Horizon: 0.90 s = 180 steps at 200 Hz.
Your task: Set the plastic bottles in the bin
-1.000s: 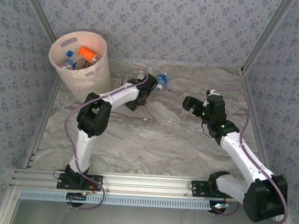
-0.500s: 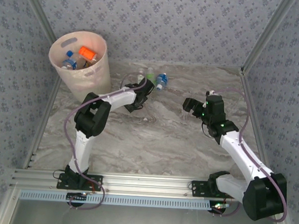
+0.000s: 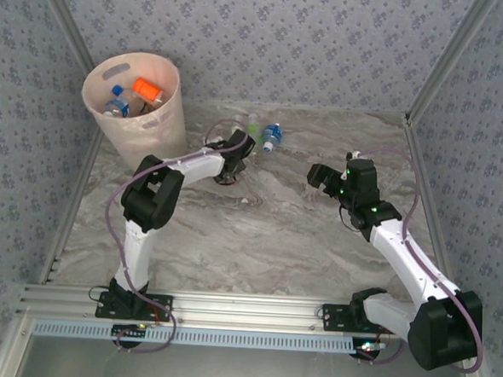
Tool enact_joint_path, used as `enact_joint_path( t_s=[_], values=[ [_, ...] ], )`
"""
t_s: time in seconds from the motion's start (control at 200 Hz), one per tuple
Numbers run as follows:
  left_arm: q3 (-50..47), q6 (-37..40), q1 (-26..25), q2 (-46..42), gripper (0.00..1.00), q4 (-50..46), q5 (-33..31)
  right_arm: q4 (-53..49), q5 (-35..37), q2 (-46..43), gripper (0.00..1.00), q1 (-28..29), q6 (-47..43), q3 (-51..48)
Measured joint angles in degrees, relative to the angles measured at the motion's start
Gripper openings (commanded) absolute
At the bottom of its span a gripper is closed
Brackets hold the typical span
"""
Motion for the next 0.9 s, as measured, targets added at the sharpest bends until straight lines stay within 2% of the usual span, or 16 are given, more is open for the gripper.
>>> enact_joint_path(
  t_s=[0.205, 0.48, 0.65, 0.899],
  values=[
    [-6.1, 5.55, 0.0, -4.31, 0.45, 3.63, 2.23, 1.81, -2.58, -0.02, 1.0, 0.0, 0.0, -0.02],
    [-11.54, 12.98, 0.0, -13.07, 0.44, 7.34, 4.76, 10.73, -7.26, -0.13, 1.0, 1.53, -0.59, -1.05],
    [-14.82, 17.29, 0.09, -19.8, 0.44, 10.97, 8.5, 16.7, -8.2, -0.13, 1.0, 5.4, -3.98, -1.68],
    [-15.98, 23.71, 2.8, -27.45, 0.44, 14.82, 17.79, 26.67, -7.87, 0.31, 1.0, 13.29, -11.45, -3.54]
  ],
)
